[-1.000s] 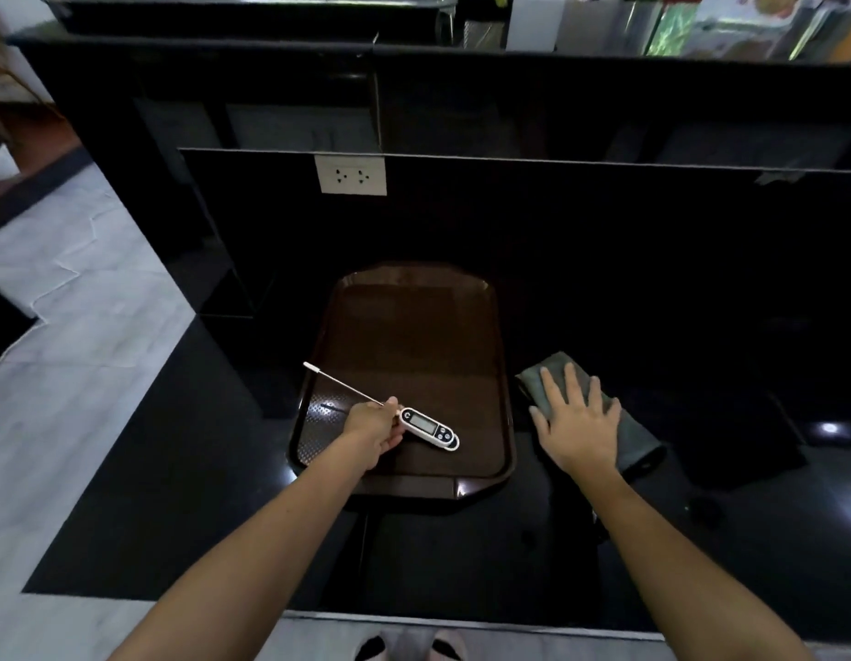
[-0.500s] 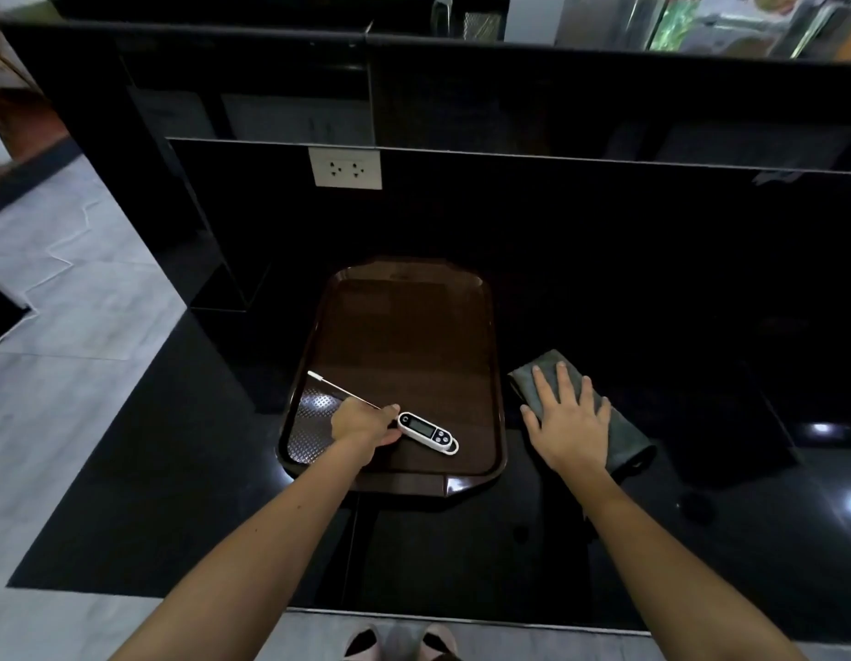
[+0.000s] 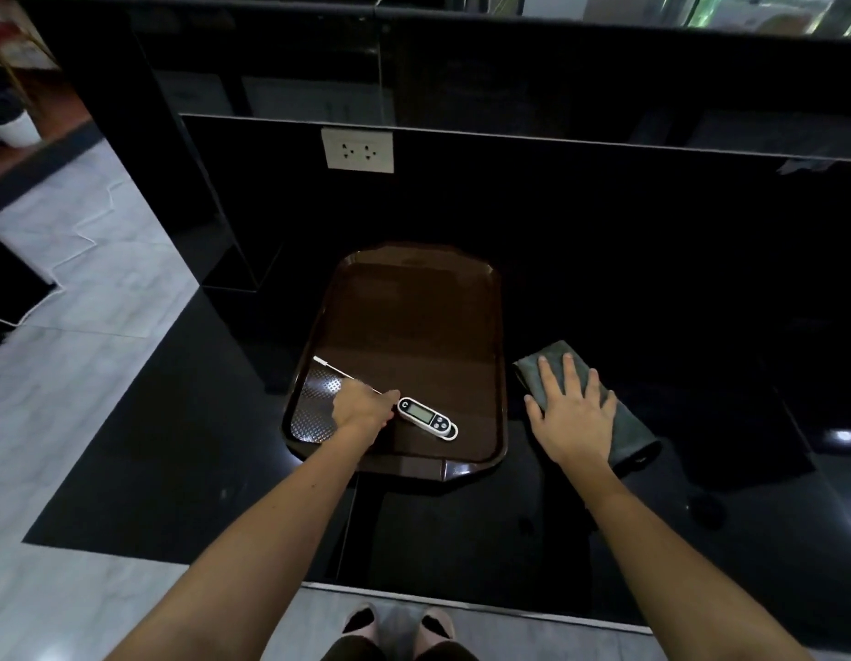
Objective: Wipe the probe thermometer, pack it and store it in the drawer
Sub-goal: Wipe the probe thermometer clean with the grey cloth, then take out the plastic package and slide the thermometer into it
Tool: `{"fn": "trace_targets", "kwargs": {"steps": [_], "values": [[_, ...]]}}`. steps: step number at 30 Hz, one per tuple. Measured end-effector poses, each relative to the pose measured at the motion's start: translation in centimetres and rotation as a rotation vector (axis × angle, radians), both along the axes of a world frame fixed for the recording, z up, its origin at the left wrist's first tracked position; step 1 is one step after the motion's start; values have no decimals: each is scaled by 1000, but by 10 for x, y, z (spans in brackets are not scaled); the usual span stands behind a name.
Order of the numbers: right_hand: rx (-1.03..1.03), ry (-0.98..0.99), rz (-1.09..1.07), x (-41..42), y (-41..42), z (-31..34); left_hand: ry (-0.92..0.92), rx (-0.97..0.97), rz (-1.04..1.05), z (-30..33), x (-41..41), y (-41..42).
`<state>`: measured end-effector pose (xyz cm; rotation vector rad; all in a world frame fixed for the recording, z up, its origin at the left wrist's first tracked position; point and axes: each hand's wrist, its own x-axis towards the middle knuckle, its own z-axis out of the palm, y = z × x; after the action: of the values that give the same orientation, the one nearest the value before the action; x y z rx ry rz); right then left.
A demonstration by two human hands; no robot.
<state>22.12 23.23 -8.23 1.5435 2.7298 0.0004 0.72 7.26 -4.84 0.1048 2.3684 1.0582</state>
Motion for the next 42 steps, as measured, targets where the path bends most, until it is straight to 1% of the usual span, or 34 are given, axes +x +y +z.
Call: {"fn": "trace_targets", "kwargs": {"steps": [2,6,8,9,10,11,13,16,19,20,23,25,29,30,31,32,34,35,36,38,42], "values": [[5,-2,1,0,0,-1,181,-28,-86,4,1,-7],[-9,-3,3,1,1,-2,568,146,-272,17,0,-48],[-8,-15,6,1,1,-3,784,129,-381,16,-2,-85],[-4,-14,2,2,1,-3,865,101,-447,12,-3,-104],[-1,-9,0,2,2,-3,900,56,-507,5,-3,-123],[-2,-5,7,2,1,-3,890,-10,-554,-1,-2,-142],[-9,-1,15,2,1,-3,795,-161,-624,-14,3,-173],[-7,-5,13,1,0,-3,692,-339,-679,-34,7,-201],[-14,-24,12,1,-1,1,688,-473,-746,-41,5,-211],[-17,-33,8,0,-1,2,698,-491,-759,-42,3,-211],[-45,-71,-18,0,-5,5,724,-467,-760,-45,2,-212],[-99,-107,-25,-2,-1,8,739,-465,-755,-47,1,-210],[-361,-190,-67,-8,5,30,748,-472,-752,-52,-2,-212],[-397,-168,-94,-8,1,35,741,-484,-758,-53,-3,-211],[-405,-97,-127,-9,-11,40,731,-488,-772,-54,-4,-211],[-374,27,-166,-8,-34,42,729,-481,-796,-54,-6,-216],[-243,345,-198,-14,-71,42,696,-452,-783,-54,-8,-210],[-196,463,-211,-15,-96,44,685,-432,-790,-52,-10,-209],[-157,534,-207,-16,-122,44,674,-418,-806,-50,-10,-211],[-89,590,-176,-11,-172,40,658,-400,-843,-47,-11,-212],[93,627,-64,12,-253,23,663,-400,-902,-47,-13,-216]]}}
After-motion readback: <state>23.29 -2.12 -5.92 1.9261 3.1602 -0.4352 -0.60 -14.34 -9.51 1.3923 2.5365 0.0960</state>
